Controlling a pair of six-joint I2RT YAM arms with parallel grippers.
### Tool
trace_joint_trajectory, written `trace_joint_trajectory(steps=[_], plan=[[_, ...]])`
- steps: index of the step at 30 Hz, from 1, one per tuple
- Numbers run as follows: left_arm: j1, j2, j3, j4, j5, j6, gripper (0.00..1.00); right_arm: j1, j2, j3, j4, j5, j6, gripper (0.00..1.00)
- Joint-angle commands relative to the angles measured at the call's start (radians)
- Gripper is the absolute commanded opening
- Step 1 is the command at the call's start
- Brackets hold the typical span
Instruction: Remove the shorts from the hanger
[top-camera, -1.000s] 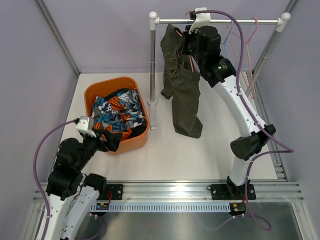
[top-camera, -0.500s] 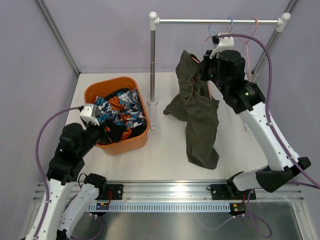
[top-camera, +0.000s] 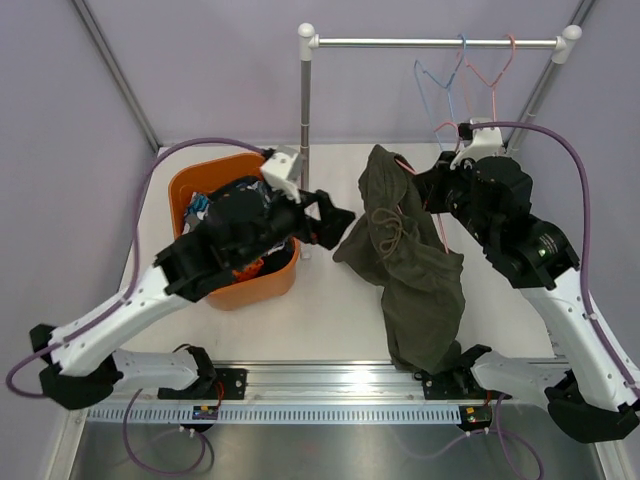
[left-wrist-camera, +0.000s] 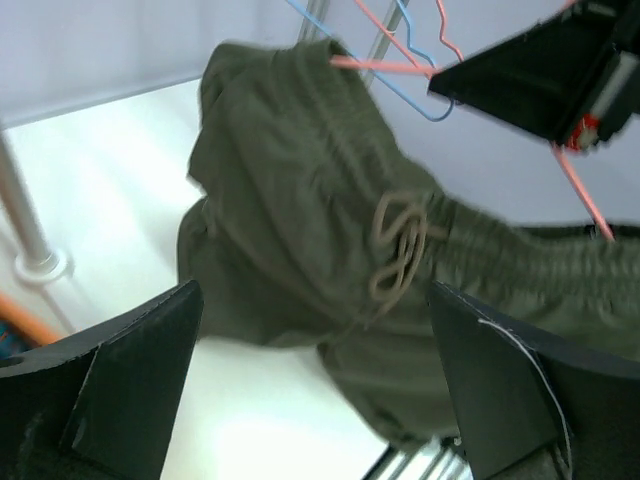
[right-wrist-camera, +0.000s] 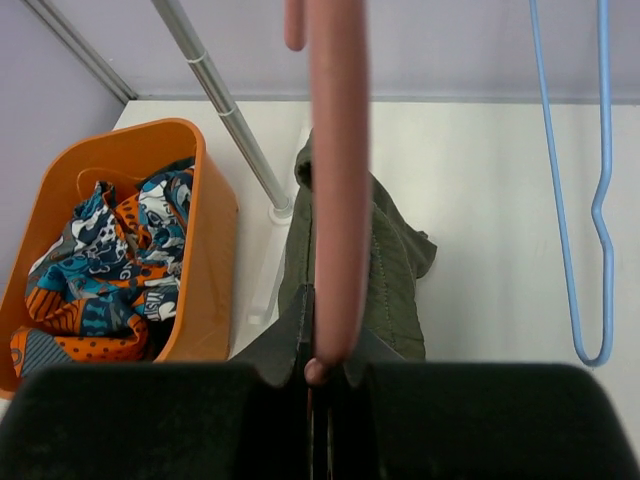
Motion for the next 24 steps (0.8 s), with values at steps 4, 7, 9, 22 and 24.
trace_joint_trajectory(steps=[4, 7, 9, 22, 24], plan=[[-0.125, 0.254, 0.122, 0.206, -0.291, 0.025, 0.99, 0.024, -0.068, -0.025, -0.009, -0.026, 0.043, 0.00], [-0.136, 0.352, 0.188, 0.247, -0.332, 0.033, 0.99, 0.026, -0.090, -0.036, -0.026, -0.025, 0.054, 0.00], [-0.139, 0.389, 0.214, 0.290, -0.352, 0.042, 0.99, 0.027, -0.103, -0.038, -0.037, -0.034, 0.060, 0.00], [-0.143, 0.538, 0.236, 0.437, -0.348, 0.030, 0.99, 0.034, -0.148, -0.055, -0.066, -0.057, 0.077, 0.00], [-0.143, 0.558, 0.242, 0.448, -0.359, 0.025, 0.99, 0.035, -0.148, -0.050, -0.074, -0.055, 0.076, 0.00]])
